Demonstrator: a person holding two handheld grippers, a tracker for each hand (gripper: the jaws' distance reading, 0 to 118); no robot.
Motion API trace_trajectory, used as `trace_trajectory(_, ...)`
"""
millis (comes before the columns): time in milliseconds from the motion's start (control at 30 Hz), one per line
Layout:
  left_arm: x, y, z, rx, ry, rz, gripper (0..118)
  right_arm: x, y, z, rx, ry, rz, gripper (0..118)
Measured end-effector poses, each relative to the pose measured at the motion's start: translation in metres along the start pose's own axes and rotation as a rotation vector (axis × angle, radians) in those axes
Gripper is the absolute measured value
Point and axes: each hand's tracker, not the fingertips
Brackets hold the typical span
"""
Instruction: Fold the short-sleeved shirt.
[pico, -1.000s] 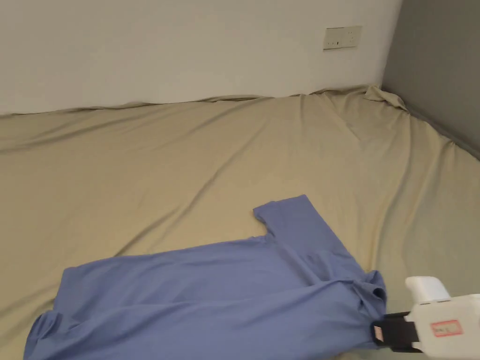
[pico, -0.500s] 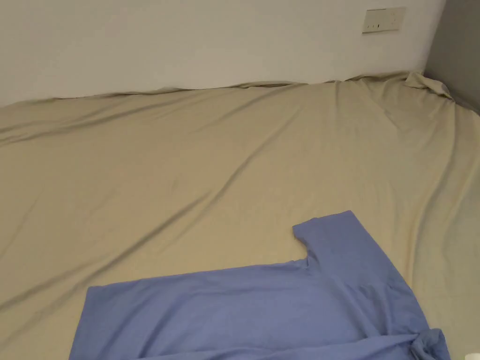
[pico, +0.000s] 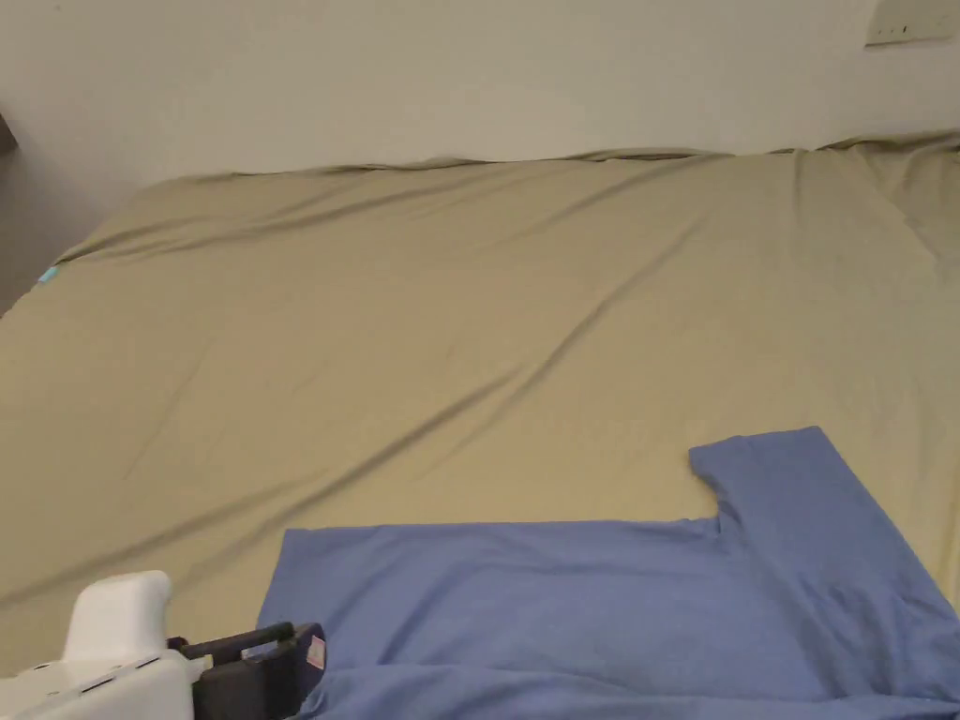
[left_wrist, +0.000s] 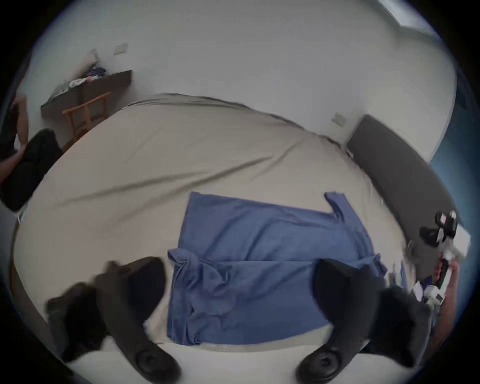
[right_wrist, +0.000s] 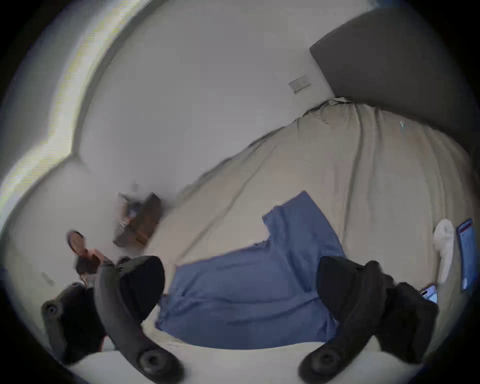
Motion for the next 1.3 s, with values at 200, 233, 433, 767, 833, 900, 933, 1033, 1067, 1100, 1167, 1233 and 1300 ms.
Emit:
trace_trajectory(200, 0.022, 0.000, -0.038, -0.005, -0.041, 0.022, 0, -0.030, -0.044, -0.044, -0.122, -0.044, 0.136, 2)
trace_trajectory(233, 0.021, 0.007, -0.048, 0.002, -0.023, 0.012, 0, -0.030, -0.049, -0.047, -0.111, -0.046, 0.124, 2)
trace_trajectory(433, -0.033, 0.073, -0.156, 0.007, 0.234, -0.091, 72, -0.029, -0.047, -0.051, -0.145, -0.065, 0.207, 2)
trace_trajectory(767, -0.062, 0.090, -0.247, -0.244, 0.264, -0.050, 58, -0.004, -0.052, -0.054, -0.212, -0.156, 0.199, 2)
trace_trajectory(833, -0.047, 0.092, -0.225, -0.181, 0.220, -0.099, 1, 0.002, -0.050, -0.058, -0.246, -0.215, 0.204, 2)
trace_trajectory(900, -0.038, 0.093, -0.201, -0.120, 0.158, -0.133, 1, 0.013, -0.044, -0.064, -0.266, -0.262, 0.215, 2)
trace_trajectory(933, -0.039, 0.096, -0.186, -0.085, 0.106, -0.075, 1, 0.017, -0.037, -0.068, -0.267, -0.291, 0.224, 2)
trace_trajectory(1033, -0.016, 0.098, -0.131, -0.021, 0.014, 0.026, 1, 0.041, -0.007, -0.090, -0.245, -0.299, 0.256, 2)
trace_trajectory(1067, -0.013, 0.100, -0.118, -0.001, 0.006, 0.028, 1, 0.055, 0.006, -0.103, -0.260, -0.315, 0.284, 11)
trace_trajectory(1100, -0.031, 0.109, -0.127, 0.004, -0.006, 0.023, 1, 0.065, 0.018, -0.120, -0.302, -0.308, 0.320, 19)
trace_trajectory(1167, -0.035, 0.115, -0.117, -0.004, -0.020, 0.040, 1, 0.080, 0.037, -0.159, -0.431, -0.272, 0.396, 60)
trace_trajectory(1233, -0.033, 0.114, -0.115, -0.007, -0.026, 0.029, 1, 0.093, 0.042, -0.195, -0.548, -0.320, 0.471, 118)
trace_trajectory(1300, -0.036, 0.117, -0.119, -0.010, 0.009, 0.000, 1, 0.102, 0.049, -0.226, -0.551, -0.366, 0.521, 114)
